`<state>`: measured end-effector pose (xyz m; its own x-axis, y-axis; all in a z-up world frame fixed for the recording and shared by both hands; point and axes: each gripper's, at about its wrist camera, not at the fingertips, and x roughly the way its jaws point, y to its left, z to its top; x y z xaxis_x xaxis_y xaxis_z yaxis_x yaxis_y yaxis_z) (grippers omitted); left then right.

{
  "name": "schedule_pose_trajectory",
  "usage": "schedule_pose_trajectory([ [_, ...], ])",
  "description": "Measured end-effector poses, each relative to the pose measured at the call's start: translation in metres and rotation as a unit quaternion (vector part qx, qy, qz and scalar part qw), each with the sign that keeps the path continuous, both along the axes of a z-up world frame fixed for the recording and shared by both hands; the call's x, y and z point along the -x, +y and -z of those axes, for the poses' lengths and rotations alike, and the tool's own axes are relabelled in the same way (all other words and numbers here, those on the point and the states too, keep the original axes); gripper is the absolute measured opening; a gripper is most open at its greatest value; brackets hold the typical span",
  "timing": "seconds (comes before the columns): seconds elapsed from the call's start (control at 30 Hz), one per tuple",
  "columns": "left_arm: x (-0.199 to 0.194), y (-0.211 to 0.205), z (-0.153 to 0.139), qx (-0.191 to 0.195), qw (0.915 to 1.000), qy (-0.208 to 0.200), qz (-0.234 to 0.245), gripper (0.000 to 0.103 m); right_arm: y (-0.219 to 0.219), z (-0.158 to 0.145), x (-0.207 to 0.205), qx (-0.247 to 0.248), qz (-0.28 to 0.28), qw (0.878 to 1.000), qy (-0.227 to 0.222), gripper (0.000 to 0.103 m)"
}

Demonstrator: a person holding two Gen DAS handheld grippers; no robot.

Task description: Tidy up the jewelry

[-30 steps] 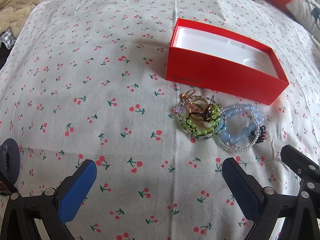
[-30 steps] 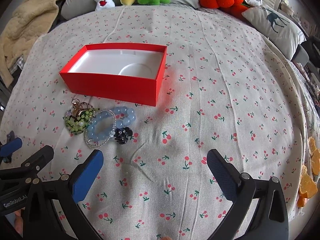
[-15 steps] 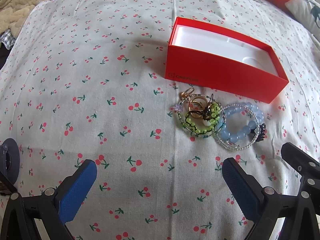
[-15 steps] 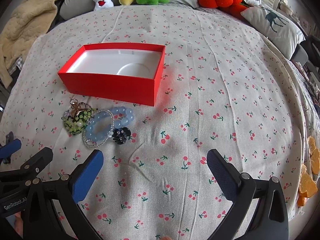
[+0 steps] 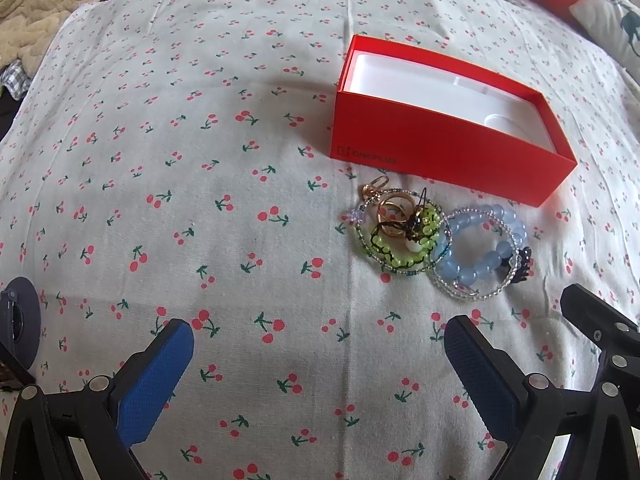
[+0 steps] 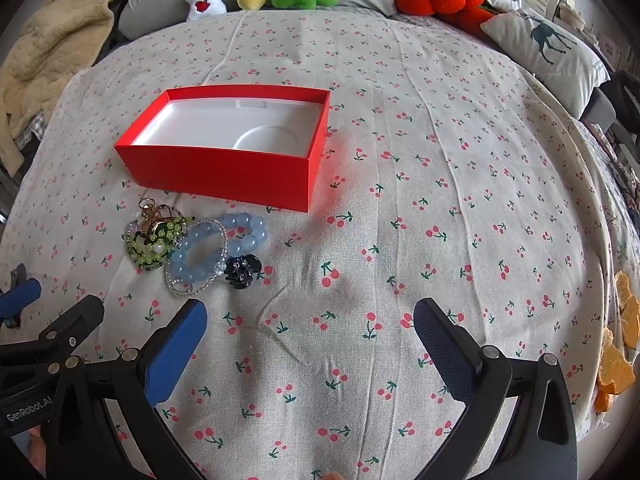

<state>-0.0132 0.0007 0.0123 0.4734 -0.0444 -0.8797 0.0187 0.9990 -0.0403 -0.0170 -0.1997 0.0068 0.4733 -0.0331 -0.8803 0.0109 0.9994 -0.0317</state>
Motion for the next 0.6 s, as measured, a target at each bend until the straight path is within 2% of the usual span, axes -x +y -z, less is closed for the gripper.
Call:
schedule_pose_trajectory([
  [0.37,-0.001,0.003,-0.001,-0.004,1.0,-0.001,0.001,0.103,0.0,0.0,0.0,-0.001,0.001,1.0,0.001,0.103],
  [0.6,-0.005,0.012,-0.008,0.006,0.9999,-0.005,-0.01,0.103,0.0,0.0,-0.001,-0.005,-0.004,1.0,0.002,0.103],
])
